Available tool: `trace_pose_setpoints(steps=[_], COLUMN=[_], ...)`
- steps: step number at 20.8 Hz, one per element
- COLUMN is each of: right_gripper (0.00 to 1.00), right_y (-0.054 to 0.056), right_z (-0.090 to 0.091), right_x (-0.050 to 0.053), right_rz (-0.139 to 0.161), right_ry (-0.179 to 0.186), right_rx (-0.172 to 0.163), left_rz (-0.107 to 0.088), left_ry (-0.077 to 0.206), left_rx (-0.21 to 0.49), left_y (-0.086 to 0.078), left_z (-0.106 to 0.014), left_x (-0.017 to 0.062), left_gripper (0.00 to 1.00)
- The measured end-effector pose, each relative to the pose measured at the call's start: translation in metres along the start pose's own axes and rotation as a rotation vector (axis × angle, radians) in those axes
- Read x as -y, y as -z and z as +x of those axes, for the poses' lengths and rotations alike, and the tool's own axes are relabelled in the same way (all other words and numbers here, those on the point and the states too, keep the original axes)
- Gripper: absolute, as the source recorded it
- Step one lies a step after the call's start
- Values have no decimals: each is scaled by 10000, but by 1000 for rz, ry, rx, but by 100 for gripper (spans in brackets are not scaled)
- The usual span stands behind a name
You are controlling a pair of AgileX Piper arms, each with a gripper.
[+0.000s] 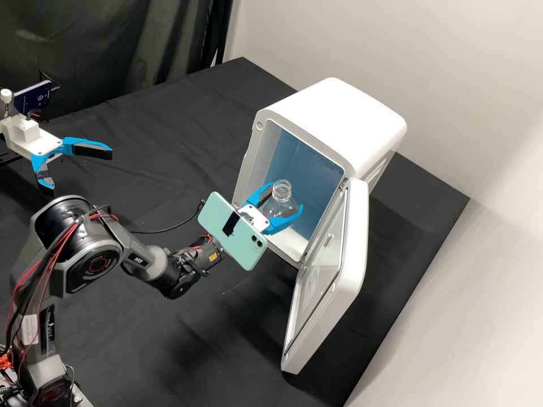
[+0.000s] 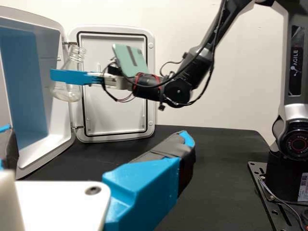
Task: Place the flask in the incubator
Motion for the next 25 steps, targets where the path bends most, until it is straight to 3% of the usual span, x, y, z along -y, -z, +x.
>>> trace_pose_setpoints(steps=[5,9,17,21,25], right_gripper=[0,0,0,0,0], right_y=[107,84,-20,-65,-74], right_z=[175,276,678,875,1012], right_x=[172,330,433,467,478], right_rz=[-43,-69,-64,-77,-96], right_ry=[20,41,79,80,72], right_rx=[-43,-39,20,45,42], left_rz=[0,0,-1,-1,-4], left_ry=[0,0,2,2,12], left_rx=[0,0,-1,-1,-4], left_y=[0,0,1,1,9], left_z=[0,0,1,1,8], left_x=[0,0,3,3,21], left_gripper=[100,100,100,100,100])
